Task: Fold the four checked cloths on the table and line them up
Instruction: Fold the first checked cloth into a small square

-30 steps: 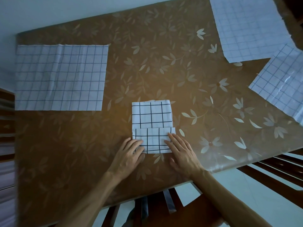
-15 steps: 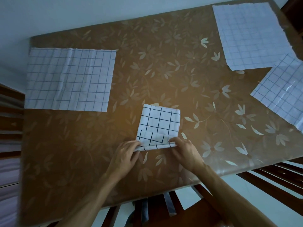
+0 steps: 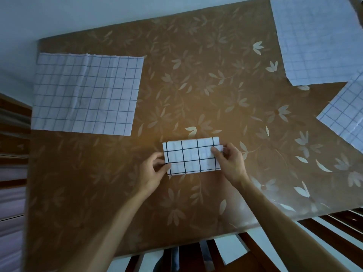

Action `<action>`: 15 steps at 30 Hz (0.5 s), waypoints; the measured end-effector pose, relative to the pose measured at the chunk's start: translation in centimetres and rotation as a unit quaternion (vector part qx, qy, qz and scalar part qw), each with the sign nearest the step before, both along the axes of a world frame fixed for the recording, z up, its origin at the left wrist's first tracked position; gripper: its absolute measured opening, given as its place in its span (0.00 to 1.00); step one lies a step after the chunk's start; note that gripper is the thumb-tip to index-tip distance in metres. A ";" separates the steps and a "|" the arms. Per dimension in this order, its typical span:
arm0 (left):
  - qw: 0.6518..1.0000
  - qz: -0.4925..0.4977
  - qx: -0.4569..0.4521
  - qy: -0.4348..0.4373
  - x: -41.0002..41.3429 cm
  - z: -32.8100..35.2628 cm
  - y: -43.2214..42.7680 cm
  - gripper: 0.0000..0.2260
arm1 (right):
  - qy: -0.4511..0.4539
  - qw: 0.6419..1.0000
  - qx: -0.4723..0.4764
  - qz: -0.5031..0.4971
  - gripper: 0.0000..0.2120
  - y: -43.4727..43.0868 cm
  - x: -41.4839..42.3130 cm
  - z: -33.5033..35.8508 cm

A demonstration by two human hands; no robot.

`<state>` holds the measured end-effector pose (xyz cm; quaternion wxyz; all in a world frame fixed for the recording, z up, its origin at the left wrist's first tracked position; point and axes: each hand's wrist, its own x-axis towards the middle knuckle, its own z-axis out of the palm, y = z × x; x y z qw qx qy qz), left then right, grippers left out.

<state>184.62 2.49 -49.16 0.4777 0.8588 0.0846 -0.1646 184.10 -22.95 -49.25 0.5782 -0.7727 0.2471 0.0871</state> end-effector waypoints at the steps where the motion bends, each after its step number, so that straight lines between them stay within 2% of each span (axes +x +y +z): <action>1: 1.000 0.009 0.001 0.004 0.2 -0.2 0.0 0.16 | 0.007 1.000 0.022 -0.001 0.12 0.0 0.2 0.0; 3: 1.000 0.022 -0.003 0.017 0.7 -0.4 -0.1 0.18 | 0.026 0.999 0.034 0.016 0.18 -0.2 0.3 -0.5; 8: 0.998 0.024 0.049 0.040 0.9 -1.4 -0.5 0.26 | 0.031 0.987 -0.140 0.077 0.19 0.1 -0.1 -1.9; 11: 0.986 -0.030 0.156 -0.044 0.3 -1.5 -1.2 0.25 | -0.011 0.965 -0.244 0.095 0.19 1.0 -0.5 -2.5; 13: 0.961 -0.088 0.233 -0.123 -0.2 -1.5 -1.7 0.23 | -0.024 0.950 -0.295 0.099 0.21 1.4 -0.8 -2.8; 15: 0.939 -0.135 0.254 -0.189 -0.4 -1.8 -2.2 0.22 | -0.045 0.933 -0.343 0.101 0.23 1.7 -1.2 -2.7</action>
